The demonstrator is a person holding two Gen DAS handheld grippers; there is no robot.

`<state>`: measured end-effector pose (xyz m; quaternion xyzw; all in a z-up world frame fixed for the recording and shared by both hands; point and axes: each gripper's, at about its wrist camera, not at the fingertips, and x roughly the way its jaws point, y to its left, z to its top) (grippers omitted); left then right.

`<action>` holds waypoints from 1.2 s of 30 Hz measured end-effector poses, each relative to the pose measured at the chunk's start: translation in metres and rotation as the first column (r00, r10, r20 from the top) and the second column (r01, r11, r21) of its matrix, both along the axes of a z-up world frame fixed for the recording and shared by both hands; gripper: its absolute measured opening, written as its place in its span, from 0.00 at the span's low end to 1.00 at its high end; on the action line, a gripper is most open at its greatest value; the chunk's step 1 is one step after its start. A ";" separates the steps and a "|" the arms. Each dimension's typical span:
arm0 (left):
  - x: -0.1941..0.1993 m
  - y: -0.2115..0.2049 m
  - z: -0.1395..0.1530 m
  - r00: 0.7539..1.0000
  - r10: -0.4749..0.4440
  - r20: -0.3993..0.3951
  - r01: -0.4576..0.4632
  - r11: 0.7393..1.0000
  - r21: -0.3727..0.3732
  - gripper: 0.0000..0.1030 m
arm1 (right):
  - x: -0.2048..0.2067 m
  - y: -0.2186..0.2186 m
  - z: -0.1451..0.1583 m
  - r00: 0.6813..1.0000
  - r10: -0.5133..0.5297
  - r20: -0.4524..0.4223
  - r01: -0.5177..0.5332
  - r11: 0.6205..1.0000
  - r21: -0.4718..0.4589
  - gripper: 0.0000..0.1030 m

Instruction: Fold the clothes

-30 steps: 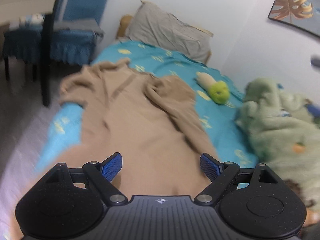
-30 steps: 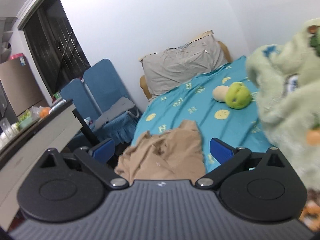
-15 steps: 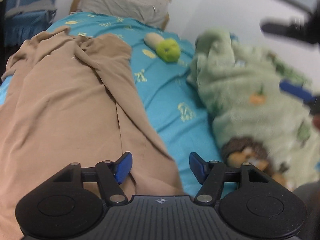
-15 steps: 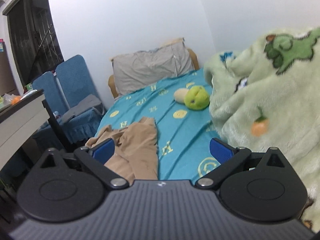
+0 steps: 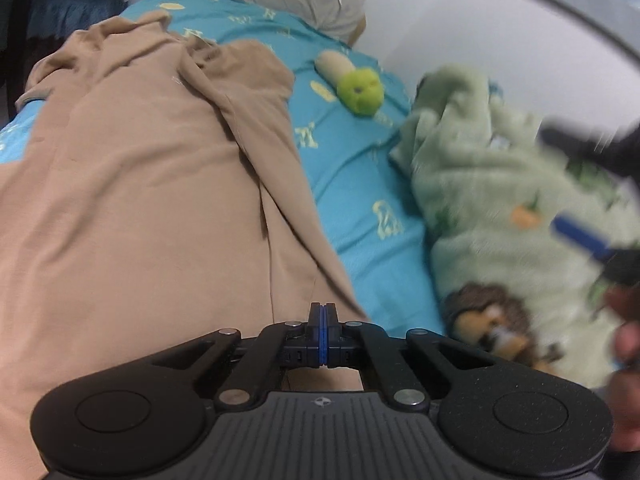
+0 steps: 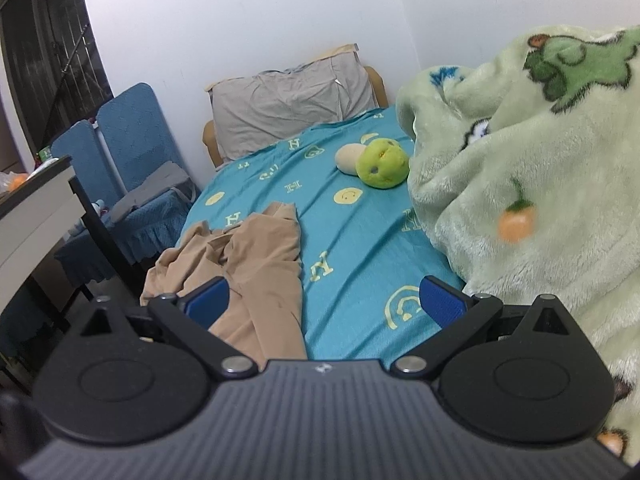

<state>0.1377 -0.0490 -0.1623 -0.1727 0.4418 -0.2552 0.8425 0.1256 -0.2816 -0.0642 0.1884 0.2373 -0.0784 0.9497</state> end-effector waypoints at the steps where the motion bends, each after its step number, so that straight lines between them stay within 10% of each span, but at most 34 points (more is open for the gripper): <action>1: 0.001 0.009 0.004 1.000 0.014 -0.008 -0.014 1.000 -0.017 0.00 | 0.001 -0.003 -0.001 1.000 0.007 -0.003 -0.007 1.000 0.025 1.00; 9: 0.010 0.067 -0.004 0.988 0.124 -0.092 -0.113 0.987 0.116 0.00 | 0.011 -0.020 -0.014 0.998 -0.009 -0.063 0.019 0.986 0.165 1.00; 14: 0.008 0.067 -0.011 0.992 0.099 -0.084 -0.096 0.995 0.037 0.01 | 0.010 -0.025 -0.016 0.997 -0.029 -0.076 0.043 0.980 0.192 1.00; 22: -0.004 -0.005 -0.015 0.998 -0.040 -0.046 0.044 0.995 0.084 0.56 | 0.009 -0.026 -0.013 0.997 -0.032 -0.069 0.045 0.982 0.183 1.00; 27: -0.008 -0.018 -0.036 0.993 -0.045 -0.105 0.055 0.994 0.097 0.56 | 0.011 -0.031 -0.017 0.997 -0.023 -0.074 0.038 0.977 0.211 1.00; 29: -0.008 -0.017 -0.035 0.992 -0.058 -0.109 0.066 0.995 0.075 0.43 | 0.011 -0.032 -0.018 0.997 -0.019 -0.075 0.035 0.974 0.223 1.00; 31: -0.006 -0.016 -0.035 0.988 -0.087 -0.127 0.093 0.995 0.038 0.04 | 0.012 -0.033 -0.019 0.997 -0.014 -0.076 0.031 0.972 0.233 1.00; 36: -0.010 -0.015 -0.023 0.989 -0.099 -0.107 0.101 0.995 0.018 0.02 | 0.013 -0.032 -0.020 0.997 0.004 -0.080 0.015 0.971 0.237 1.00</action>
